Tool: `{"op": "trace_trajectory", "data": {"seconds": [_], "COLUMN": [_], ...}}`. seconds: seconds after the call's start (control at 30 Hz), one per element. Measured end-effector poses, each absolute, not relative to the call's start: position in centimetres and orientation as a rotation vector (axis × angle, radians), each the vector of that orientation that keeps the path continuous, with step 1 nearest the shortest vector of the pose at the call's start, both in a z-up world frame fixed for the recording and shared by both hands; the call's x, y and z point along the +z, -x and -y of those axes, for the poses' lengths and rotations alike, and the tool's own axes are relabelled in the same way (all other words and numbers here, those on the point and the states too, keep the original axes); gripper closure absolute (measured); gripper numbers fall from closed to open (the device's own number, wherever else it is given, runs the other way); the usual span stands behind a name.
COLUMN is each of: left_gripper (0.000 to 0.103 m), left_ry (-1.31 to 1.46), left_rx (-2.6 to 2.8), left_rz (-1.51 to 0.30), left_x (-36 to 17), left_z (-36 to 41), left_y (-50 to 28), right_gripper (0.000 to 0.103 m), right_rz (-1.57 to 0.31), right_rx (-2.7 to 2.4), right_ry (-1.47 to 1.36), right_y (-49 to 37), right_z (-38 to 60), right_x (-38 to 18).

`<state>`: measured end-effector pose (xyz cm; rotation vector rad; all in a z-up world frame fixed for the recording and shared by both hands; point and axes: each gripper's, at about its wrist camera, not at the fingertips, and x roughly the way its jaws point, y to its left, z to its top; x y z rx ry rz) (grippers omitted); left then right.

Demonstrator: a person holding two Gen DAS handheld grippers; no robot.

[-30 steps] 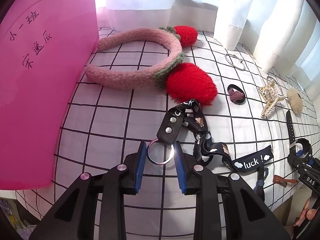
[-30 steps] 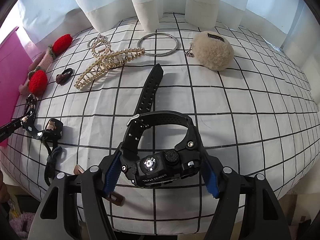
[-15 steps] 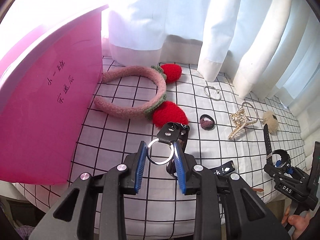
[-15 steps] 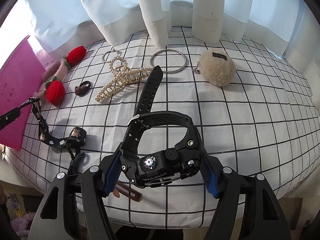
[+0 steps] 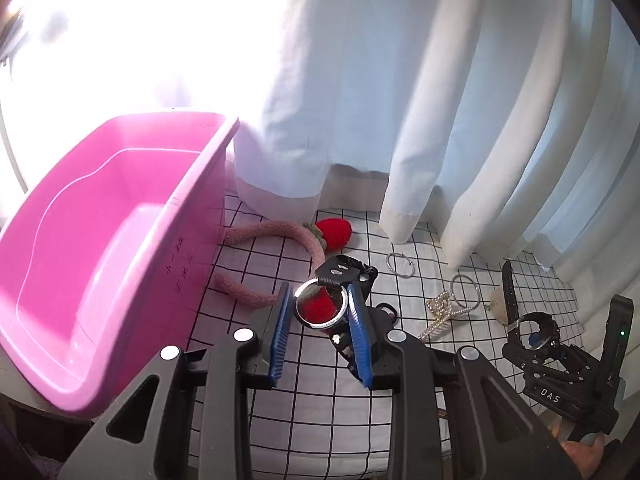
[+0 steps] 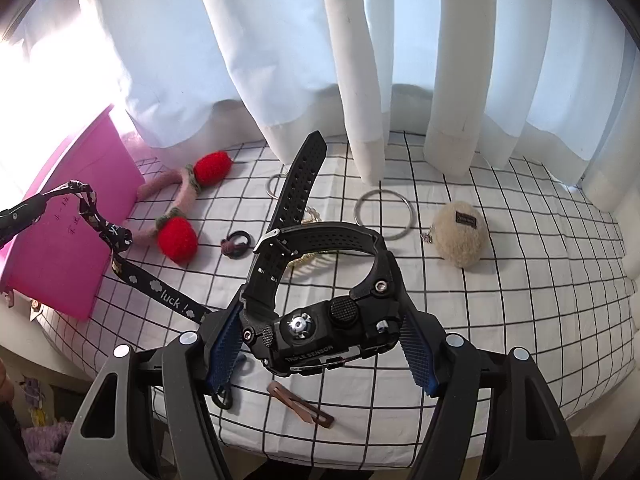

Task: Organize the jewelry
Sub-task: 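Grasp the lanyard with the left tool while the right tool grasps the watch, lift toward tub, then lower the lanyard and watch into the pink tub and open both tools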

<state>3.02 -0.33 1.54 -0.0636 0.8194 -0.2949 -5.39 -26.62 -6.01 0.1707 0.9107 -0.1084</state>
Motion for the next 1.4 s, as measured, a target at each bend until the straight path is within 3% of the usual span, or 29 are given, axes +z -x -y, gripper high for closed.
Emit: {"op": "trace_trajectory", "data": {"seconds": [0.4,0.73,1.03,1.4], "left_gripper": [0.076,0.076,0.076,0.076], "left_ry": [0.079,0.082,0.147,0.264], "left_rx": [-0.223,-0.001,0.152,0.224], "left_rz": [-0.588,-0.510,-0.619,-0.850], "left_x": [14.3,17.8,12.5,2.5], "left_z": [-4.8,-14.7,-21.9,-24.2], "left_y": [-3.5,-4.7,-7.2,-10.3], "right_gripper": [0.036,0.036,0.036,0.036], "right_rz": [-0.710,-0.657,-0.725,-0.930], "right_rx": [0.144,0.406,0.567,0.637], "right_ry": [-0.101,0.002,0.114,0.250], "right_y": [0.2,-6.9,-13.3,-19.4], "right_z": [18.9,7.1,-2.8,-9.0], "right_x": [5.0,9.0,7.4,1.9]}}
